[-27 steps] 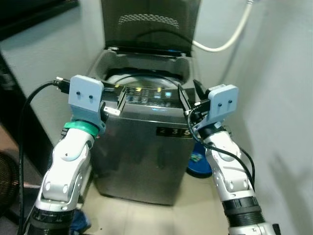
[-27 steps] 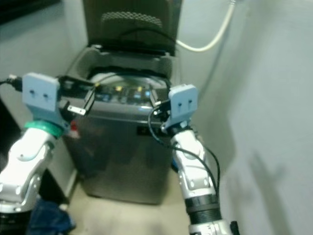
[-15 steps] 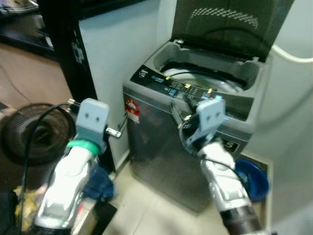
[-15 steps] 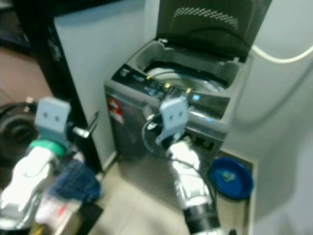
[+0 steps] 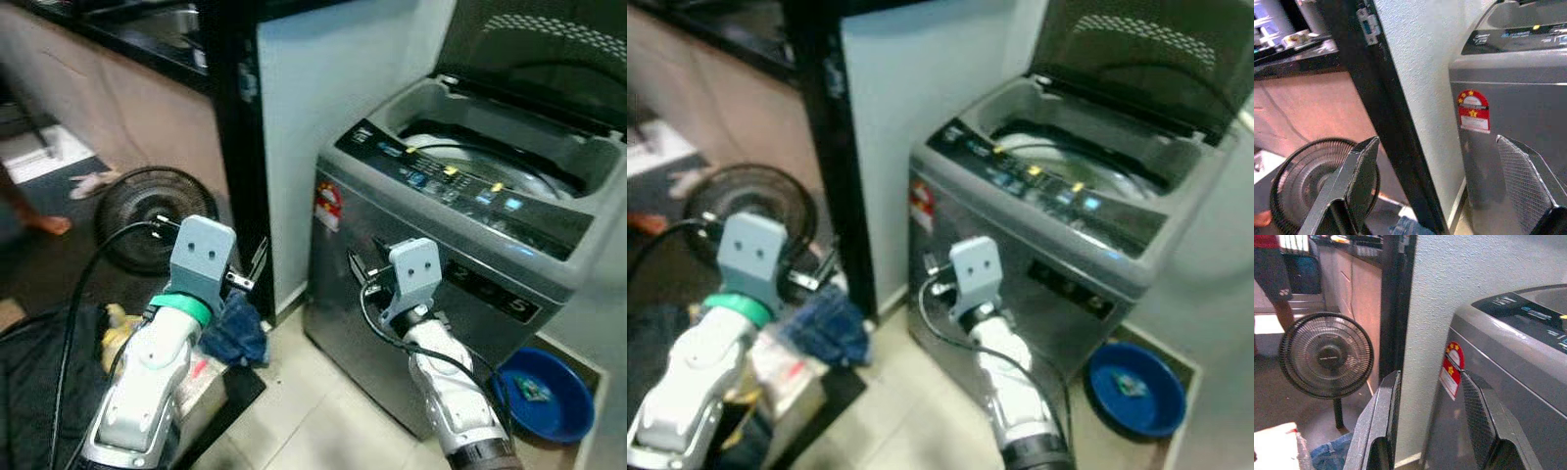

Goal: Clothes washing

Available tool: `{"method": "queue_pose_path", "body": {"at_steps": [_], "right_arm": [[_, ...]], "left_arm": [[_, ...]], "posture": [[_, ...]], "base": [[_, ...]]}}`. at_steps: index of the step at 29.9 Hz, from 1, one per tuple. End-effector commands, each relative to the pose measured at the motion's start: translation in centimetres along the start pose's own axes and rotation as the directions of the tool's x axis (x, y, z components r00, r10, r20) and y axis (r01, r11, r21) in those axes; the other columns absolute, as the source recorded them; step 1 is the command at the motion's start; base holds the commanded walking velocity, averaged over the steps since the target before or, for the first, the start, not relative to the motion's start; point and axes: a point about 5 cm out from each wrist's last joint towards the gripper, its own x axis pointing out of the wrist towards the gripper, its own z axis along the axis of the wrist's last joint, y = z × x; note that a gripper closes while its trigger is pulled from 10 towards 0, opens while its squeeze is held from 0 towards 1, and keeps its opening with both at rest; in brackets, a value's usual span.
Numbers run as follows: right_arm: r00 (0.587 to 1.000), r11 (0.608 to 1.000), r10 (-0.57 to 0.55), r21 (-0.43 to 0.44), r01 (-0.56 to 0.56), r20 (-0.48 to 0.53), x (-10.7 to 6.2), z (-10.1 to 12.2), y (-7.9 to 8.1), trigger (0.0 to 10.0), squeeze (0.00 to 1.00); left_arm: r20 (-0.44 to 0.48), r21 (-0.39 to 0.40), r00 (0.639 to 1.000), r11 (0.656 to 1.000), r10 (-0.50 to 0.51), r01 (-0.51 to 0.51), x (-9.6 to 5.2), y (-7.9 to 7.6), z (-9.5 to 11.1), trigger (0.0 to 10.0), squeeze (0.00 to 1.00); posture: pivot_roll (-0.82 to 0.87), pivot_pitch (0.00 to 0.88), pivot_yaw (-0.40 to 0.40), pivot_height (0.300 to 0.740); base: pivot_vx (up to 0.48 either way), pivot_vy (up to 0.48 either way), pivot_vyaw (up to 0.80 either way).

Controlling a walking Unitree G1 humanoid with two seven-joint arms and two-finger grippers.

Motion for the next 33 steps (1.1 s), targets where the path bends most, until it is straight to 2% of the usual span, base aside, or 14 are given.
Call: {"method": "queue_pose_path", "body": {"at_steps": [1, 10, 13, 19, 21, 25, 27, 29, 31, 33], "right_arm": [[1.000, 1.000, -0.007, -0.009, 0.007, -0.013, -0.2, -0.4, -0.1, 10.0, 0.00], [1.000, 1.000, 0.013, -0.005, -0.014, -0.022, -0.5, -0.8, 0.4, 10.0, 0.00], [0.999, 1.000, 0.019, -0.002, -0.019, -0.035, -0.6, -1.1, 0.6, 10.0, 0.00], [0.999, 1.000, 0.019, 0.006, -0.018, -0.048, -0.9, -1.6, 0.9, 10.0, 0.00], [0.996, 0.999, 0.042, 0.000, -0.042, -0.072, -1.4, -2.3, 1.6, 10.0, 0.00], [0.994, 0.999, 0.052, 0.002, -0.052, -0.093, -1.7, -2.9, 1.9, 10.0, 0.00], [0.991, 0.998, 0.057, 0.006, -0.057, -0.122, -2.2, -3.7, 2.2, 10.0, 0.00], [0.984, 0.998, 0.062, 0.007, -0.062, -0.169, -3.0, -4.8, 2.4, 10.0, 0.00], [0.981, 0.998, 0.062, 0.009, -0.062, -0.182, -3.3, -5.2, 2.4, 10.0, 0.00], [0.970, 0.998, 0.058, 0.007, -0.058, -0.236, -4.2, -6.5, 2.4, 10.0, 0.00]], "left_arm": [[-0.023, 0.009, 1.000, 1.000, -0.014, 0.014, -0.2, -0.3, -0.6, 10.0, 0.00], [-0.040, -0.011, 0.999, 0.999, -0.033, 0.032, -0.5, -1.1, -1.2, 10.0, 0.00], [-0.048, -0.016, 0.998, 0.999, -0.045, 0.044, -0.7, -1.3, -1.4, 10.0, 0.00], [-0.068, -0.013, 0.997, 0.999, -0.037, 0.036, -0.7, -1.5, -2.0, 10.0, 0.00], [-0.116, -0.039, 0.992, 0.998, -0.048, 0.044, -1.0, -2.1, -3.0, 10.0, 0.00], [-0.159, -0.065, 0.986, 0.997, -0.050, 0.040, -1.4, -2.2, -3.9, 10.0, 0.00], [-0.209, -0.080, 0.976, 0.996, -0.054, 0.038, -1.9, -2.4, -5.1, 10.0, 0.00], [-0.269, -0.076, 0.961, 0.996, -0.064, 0.045, -2.6, -2.8, -6.7, 10.0, 0.00], [-0.284, -0.073, 0.957, 0.996, -0.065, 0.046, -2.9, -2.9, -7.1, 10.0, 0.00], [-0.328, -0.061, 0.942, 0.997, -0.063, 0.045, -3.4, -3.2, -8.2, 10.0, 0.00]], "posture": [[0.06, 0.062, 0.004, 0.740], [0.06, 0.067, 0.002, 0.740], [0.06, 0.067, 0.002, 0.740], [0.06, 0.069, 0.002, 0.740], [0.06, 0.069, 0.002, 0.740], [0.06, 0.069, 0.002, 0.740], [0.06, 0.070, 0.001, 0.740], [0.06, 0.070, 0.000, 0.740], [0.06, 0.071, 0.000, 0.740], [0.06, 0.070, -0.001, 0.740]], "base": [[0.000, 0.000, 0.79], [0.000, 0.000, 0.79], [0.000, 0.000, 0.00], [0.000, 0.000, 0.75], [0.000, 0.000, 0.77], [0.000, 0.000, 0.77], [0.000, 0.000, 0.77], [0.000, 0.000, 0.77], [0.000, 0.000, 0.77], [0.000, 0.000, 0.77]]}}
